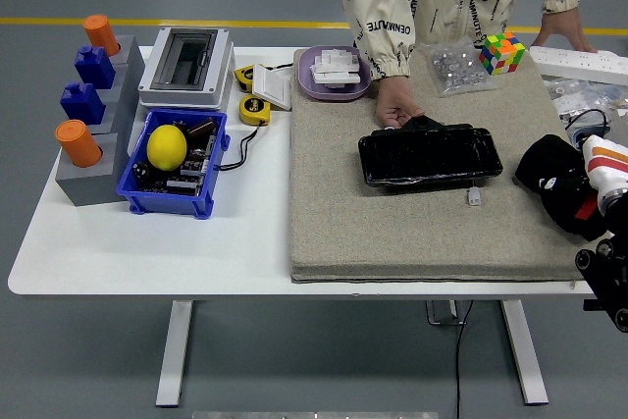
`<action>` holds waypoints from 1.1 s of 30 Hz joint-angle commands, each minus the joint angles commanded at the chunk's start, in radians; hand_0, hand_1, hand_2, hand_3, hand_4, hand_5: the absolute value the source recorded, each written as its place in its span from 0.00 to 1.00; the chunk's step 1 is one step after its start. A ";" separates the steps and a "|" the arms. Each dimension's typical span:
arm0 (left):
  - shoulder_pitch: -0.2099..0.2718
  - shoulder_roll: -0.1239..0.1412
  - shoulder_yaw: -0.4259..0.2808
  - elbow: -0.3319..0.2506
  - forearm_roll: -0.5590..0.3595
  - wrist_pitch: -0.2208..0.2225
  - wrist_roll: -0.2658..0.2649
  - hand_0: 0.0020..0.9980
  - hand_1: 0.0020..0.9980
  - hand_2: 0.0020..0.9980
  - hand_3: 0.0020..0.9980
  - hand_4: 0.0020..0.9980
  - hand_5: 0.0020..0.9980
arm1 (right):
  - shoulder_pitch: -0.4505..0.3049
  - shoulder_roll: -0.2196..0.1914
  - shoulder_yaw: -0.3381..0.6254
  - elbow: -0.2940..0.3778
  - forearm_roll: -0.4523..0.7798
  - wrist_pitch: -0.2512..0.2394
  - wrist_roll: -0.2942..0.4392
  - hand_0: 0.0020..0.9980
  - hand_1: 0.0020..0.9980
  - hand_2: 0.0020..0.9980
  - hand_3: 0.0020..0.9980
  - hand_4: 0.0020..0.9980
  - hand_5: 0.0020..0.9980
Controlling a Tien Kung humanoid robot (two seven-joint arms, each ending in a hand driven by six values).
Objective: Pick the rag up,wipe the panel,place it on the desk
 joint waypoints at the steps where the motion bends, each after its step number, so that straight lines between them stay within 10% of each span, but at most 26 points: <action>1: 0.000 0.000 -0.001 0.000 0.000 0.000 0.000 0.60 0.64 0.64 0.56 0.63 0.44 | 0.001 -0.002 0.001 0.002 -0.001 0.000 -0.001 0.22 0.29 0.36 0.41 1.00 0.18; 19: -0.001 0.000 -0.012 -0.001 0.008 0.000 -0.001 0.60 0.64 0.64 0.56 0.63 0.44 | 0.031 -0.015 0.015 0.117 -0.004 0.008 -0.041 0.22 0.29 0.35 0.41 0.98 0.15; 33: 0.000 0.001 -0.009 0.000 0.007 0.000 0.000 0.60 0.64 0.64 0.56 0.63 0.44 | 0.045 0.057 0.007 0.097 0.023 -0.001 -0.047 0.23 0.28 0.35 0.41 0.96 0.12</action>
